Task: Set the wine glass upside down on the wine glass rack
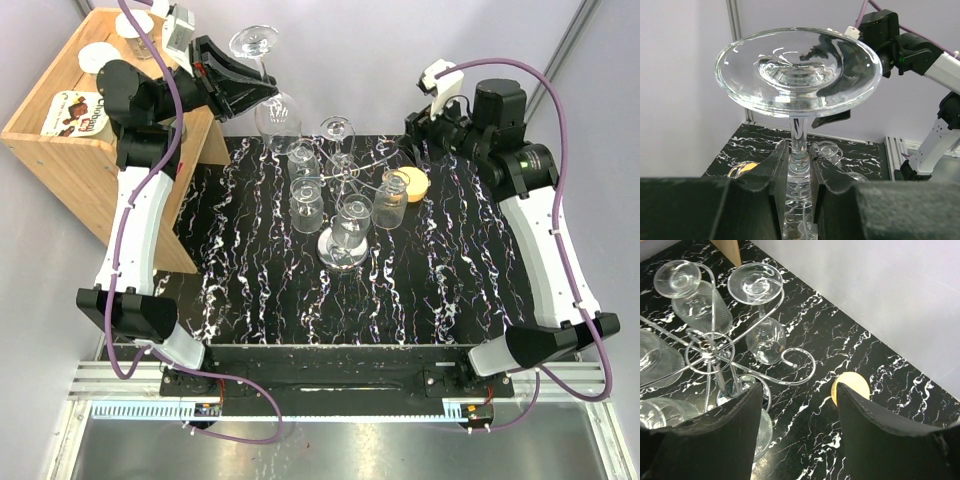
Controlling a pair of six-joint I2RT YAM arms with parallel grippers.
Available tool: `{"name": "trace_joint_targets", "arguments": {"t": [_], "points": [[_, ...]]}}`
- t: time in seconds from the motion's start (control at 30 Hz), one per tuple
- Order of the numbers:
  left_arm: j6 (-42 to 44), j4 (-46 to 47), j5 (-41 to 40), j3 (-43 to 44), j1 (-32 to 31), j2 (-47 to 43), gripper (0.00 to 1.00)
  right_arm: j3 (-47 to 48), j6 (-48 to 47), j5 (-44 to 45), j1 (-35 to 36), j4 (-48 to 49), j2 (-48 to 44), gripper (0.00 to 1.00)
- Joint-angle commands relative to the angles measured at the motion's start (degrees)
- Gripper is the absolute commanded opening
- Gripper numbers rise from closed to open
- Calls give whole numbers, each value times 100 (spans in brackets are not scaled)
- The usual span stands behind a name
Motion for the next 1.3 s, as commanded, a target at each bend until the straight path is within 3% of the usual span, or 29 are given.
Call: {"name": "trace_joint_targets", "arguments": {"t": [0.0,0.1,0.23,0.43,0.63,0.87,1.1,1.27], "points": [[250,133,-46,93,158,-329,0,225,-92,-745,-117,-336,-238,66],[259,124,-46,84,237,-338,0,374,-294,-1518,-117,-881,-299,66],[268,124,-29,84,325,-338,0,770,-321,-1801,-117,-1365,-150,66],[259,177,-90,-118,466,-434,0,1314,372,-1864,137,-1138,332,60],[320,89,-108,-259,527,-513,0,1149,391,-1091,936,-664,605,61],[488,-61,-126,-452,589,-663,0,1675,971,-36,1315,-435,1177,61],[540,-8,-90,-707,720,-768,0,1325,1252,1246,1798,-206,1230,61],[496,106,-90,-874,756,-812,0,1254,1419,1283,1913,-188,1239,66]]}}
